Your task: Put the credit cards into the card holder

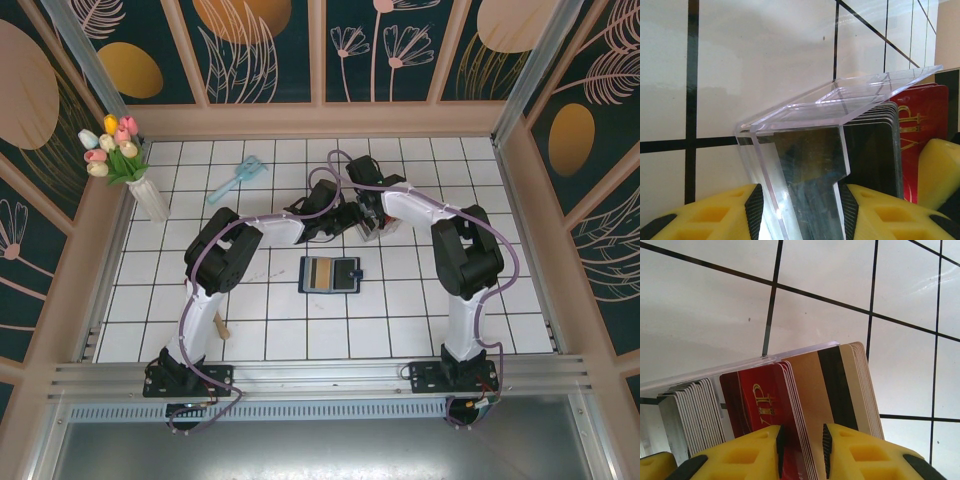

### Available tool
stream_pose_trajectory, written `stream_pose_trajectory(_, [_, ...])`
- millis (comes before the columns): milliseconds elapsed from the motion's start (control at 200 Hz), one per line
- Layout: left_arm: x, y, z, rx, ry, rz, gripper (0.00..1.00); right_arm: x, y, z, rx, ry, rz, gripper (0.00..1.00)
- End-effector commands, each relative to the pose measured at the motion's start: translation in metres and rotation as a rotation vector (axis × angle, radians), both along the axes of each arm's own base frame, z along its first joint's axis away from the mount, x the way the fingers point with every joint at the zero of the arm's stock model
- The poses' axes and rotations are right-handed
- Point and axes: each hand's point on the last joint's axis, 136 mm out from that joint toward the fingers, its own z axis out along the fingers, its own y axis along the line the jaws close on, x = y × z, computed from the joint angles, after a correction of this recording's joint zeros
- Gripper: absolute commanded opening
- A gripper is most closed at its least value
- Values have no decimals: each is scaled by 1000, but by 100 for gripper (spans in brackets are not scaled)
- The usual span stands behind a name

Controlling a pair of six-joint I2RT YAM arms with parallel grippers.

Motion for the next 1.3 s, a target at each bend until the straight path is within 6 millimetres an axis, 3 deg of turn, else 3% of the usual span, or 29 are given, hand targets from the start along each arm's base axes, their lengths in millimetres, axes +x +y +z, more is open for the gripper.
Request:
stream_pose_trajectory(0, [-13,7,-32,48,66,-10,48,6,-11,35,-30,-73,-35,30])
stream_pose_trajectory(210, [-13,6,-31,46,64,-10,47,6,-11,34,-27,-71,-33,30])
stream_pose_trajectory(590, [-13,7,-32,46,66,-9,47,4,-5,33,19,-56,-15,14])
stream_pose_trajectory(861, [-13,7,-32,45,65,-11,47,3,-1,32,81,-37,-9,14])
stream_pose_trajectory(941, [-14,6,-32,45,66,-12,47,3,0,29,101,-21,-7,9])
stream_pose_trajectory(1296, [-13,5,-28,36,61,-15,48,1,-2,14,129,29,-17,34])
